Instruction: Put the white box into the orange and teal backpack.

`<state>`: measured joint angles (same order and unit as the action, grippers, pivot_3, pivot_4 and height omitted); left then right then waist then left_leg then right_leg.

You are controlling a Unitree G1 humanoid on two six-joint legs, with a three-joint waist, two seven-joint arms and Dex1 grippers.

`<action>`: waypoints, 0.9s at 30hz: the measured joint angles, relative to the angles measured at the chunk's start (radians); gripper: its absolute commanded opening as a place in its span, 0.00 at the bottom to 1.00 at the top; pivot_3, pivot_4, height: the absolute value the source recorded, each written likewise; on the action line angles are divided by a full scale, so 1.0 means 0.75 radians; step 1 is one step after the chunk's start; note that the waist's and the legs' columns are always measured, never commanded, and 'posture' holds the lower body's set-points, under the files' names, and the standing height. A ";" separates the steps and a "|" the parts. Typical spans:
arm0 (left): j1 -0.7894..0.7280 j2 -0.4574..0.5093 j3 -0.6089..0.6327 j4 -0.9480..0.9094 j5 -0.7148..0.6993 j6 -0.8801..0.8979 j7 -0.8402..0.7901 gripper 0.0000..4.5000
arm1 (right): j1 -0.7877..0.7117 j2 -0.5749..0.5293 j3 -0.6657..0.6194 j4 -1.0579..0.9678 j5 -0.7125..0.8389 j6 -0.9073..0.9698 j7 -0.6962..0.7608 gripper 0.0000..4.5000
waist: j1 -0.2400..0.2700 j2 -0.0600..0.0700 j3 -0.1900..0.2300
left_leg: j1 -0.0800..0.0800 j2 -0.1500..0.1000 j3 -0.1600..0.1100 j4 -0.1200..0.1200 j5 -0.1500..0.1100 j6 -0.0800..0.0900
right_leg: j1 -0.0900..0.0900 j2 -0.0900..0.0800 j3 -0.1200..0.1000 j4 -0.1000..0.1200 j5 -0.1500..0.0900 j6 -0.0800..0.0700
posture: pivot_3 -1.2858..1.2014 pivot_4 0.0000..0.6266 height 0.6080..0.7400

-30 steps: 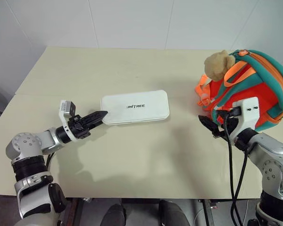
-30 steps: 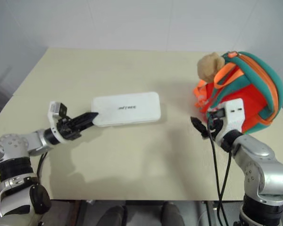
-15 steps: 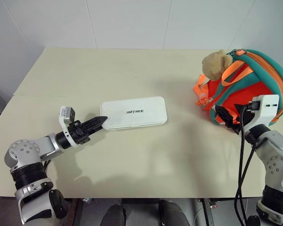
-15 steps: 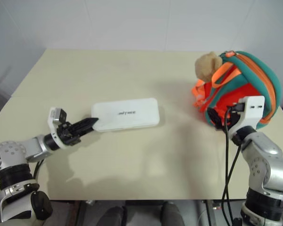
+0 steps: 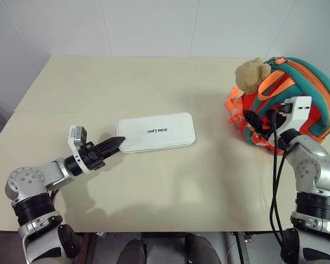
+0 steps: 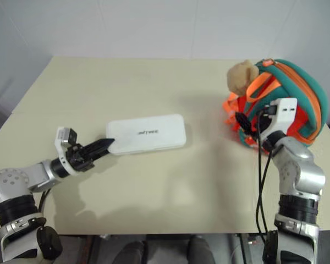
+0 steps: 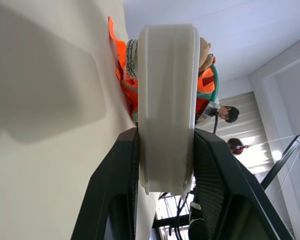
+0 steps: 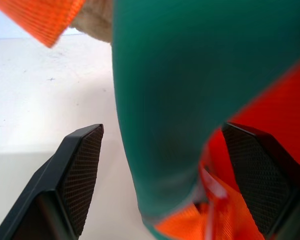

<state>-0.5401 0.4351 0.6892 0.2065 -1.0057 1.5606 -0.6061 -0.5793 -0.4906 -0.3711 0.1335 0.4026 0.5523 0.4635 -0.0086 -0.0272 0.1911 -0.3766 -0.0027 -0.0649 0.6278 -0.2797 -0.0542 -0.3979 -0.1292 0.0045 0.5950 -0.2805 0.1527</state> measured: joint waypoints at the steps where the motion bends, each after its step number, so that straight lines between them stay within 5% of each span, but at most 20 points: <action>1: 0.001 0.000 0.002 -0.002 -0.008 0.000 0.007 0.27 | -0.030 -0.001 0.015 0.052 -0.011 -0.031 0.004 1.00 | 0.000 0.000 0.000 | 0.000 0.000 0.000 0.000 0.000 0.000 | 0.000 0.000 0.000 0.000 0.000 0.000 | 0.52 0.24 1.00; 5: 0.008 -0.010 0.006 -0.018 -0.032 0.001 0.039 0.27 | -0.146 -0.002 0.058 0.239 -0.057 -0.146 0.006 0.86 | -0.007 0.000 0.000 | 0.000 0.000 0.001 0.000 0.000 -0.001 | 0.000 0.000 0.000 0.000 0.000 0.000 | 0.52 0.24 1.00; 16: 0.078 -0.029 0.040 -0.095 -0.127 0.003 0.123 0.27 | -0.202 0.014 0.100 0.376 -0.094 -0.307 0.005 0.13 | -0.025 0.000 0.000 | 0.000 0.000 0.001 0.000 0.000 -0.002 | 0.000 0.000 0.000 0.000 0.000 0.001 | 0.52 0.24 1.00; 27: 0.101 -0.025 0.056 -0.102 -0.206 -0.002 0.179 0.27 | -0.116 0.063 0.185 0.089 -0.015 -0.206 0.089 0.12 | -0.026 0.000 0.000 | 0.000 0.001 0.001 0.000 -0.001 -0.003 | 0.000 0.000 0.000 0.000 0.000 0.001 | 0.52 0.24 1.00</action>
<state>-0.4643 0.4164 0.7309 0.1303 -1.1604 1.5592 -0.4717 -0.6665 -0.4436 -0.2320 0.2004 0.3916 0.3978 0.5305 -0.0278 -0.0269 0.1912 -0.3768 -0.0020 -0.0639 0.6275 -0.2803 -0.0563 -0.3981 -0.1291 0.0048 0.5947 -0.2802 0.1532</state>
